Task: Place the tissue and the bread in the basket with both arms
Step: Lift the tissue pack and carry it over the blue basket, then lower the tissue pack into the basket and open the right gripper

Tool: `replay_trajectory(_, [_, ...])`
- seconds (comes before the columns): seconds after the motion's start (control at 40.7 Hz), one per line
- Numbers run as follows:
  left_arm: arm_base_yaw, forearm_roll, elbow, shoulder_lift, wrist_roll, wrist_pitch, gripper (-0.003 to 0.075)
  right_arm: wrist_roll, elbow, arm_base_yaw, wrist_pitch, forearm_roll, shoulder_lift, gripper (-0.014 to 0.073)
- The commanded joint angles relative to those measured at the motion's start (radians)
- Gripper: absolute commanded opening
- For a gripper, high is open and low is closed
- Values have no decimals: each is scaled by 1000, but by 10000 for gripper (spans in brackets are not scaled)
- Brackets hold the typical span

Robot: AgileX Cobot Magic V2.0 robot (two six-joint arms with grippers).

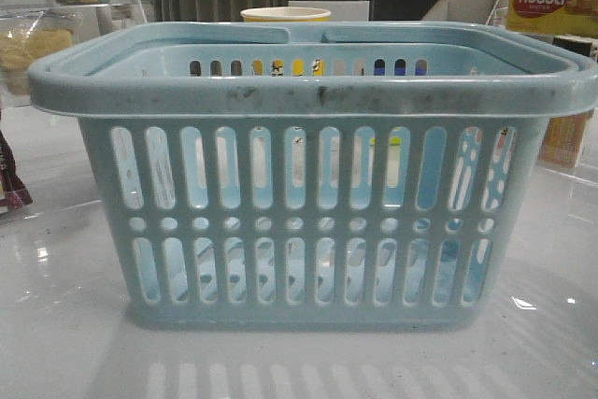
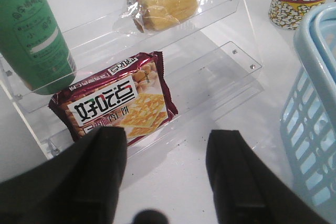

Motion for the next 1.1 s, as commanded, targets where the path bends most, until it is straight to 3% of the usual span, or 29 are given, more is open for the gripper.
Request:
replay_trajectory(0.0, [-7, -7, -29, -2, -8, -72, 401, -2, -38, 17, -49, -8, -117, 155])
replay_trajectory(0.245, [-7, -7, -29, -2, -8, -72, 401, -2, -38, 66, 14, -7, -276, 155])
replay_trajectory(0.466, [-7, -7, -29, -2, -8, -72, 401, -2, -38, 171, 201, 35, -466, 155])
replay_trajectory(0.786, [-7, -7, -29, -2, -8, -72, 401, -2, -38, 455, 461, 131, -628, 155])
replay_trajectory(1.08, [-7, -7, -28, -2, -8, -72, 401, -12, -35, 693, 462, 172, -575, 155])
